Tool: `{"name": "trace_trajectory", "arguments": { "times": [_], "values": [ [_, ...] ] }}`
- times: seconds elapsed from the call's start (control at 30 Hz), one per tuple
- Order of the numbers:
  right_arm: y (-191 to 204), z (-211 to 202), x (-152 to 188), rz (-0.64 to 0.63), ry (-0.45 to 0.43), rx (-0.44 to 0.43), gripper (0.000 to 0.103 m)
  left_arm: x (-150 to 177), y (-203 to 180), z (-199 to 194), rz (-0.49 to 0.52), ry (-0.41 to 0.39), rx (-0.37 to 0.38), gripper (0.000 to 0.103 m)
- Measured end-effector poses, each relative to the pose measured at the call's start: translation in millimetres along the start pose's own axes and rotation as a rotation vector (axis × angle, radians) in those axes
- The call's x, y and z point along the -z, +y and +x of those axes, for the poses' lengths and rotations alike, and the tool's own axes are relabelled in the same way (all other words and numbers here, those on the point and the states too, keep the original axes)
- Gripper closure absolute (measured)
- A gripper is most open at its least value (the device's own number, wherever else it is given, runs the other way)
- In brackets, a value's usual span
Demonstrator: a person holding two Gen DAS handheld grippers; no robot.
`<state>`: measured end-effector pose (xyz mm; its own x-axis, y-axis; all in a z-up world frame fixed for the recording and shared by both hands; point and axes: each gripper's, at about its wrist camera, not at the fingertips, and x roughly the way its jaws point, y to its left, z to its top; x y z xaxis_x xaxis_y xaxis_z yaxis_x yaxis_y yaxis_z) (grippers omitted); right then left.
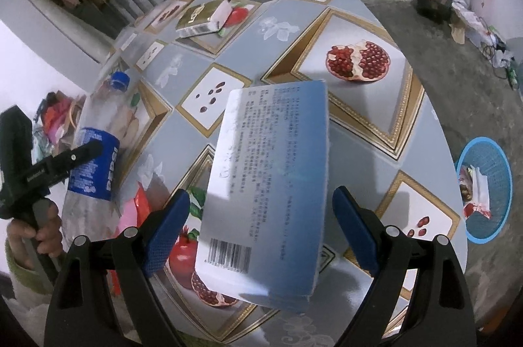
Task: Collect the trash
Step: 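Hold the Pepsi bottle in the left tool while the right tool holds the white-blue box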
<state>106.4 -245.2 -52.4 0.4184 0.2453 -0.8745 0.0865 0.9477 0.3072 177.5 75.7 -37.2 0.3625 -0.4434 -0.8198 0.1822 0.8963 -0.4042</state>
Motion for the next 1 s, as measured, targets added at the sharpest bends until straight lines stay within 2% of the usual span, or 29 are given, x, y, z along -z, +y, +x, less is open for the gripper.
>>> {"name": "trace_trajectory", "arguments": {
  "times": [0.27,0.57,0.83,0.9,1.0],
  "values": [
    [6.7,6.0,3.9,-0.049,0.018,0.049,0.016,0.1,-3.8,1.9,0.003,0.007,-0.001,0.038],
    [5.3,4.9,7.1,-0.069,0.013,0.059,0.016,1.8,-9.3,8.4,0.022,0.022,-0.023,0.038],
    [-1.9,-0.7,11.6,-0.054,-0.009,0.051,0.027,3.1,-9.7,13.6,0.034,0.027,-0.052,0.038],
    [-5.0,-2.1,11.5,-0.045,-0.013,0.043,0.029,3.2,-10.6,14.0,0.039,0.025,-0.048,0.043],
    [-7.9,-4.8,11.7,-0.032,-0.023,0.029,0.031,3.4,-11.2,12.8,0.039,0.019,-0.051,0.043]
  ]
}}
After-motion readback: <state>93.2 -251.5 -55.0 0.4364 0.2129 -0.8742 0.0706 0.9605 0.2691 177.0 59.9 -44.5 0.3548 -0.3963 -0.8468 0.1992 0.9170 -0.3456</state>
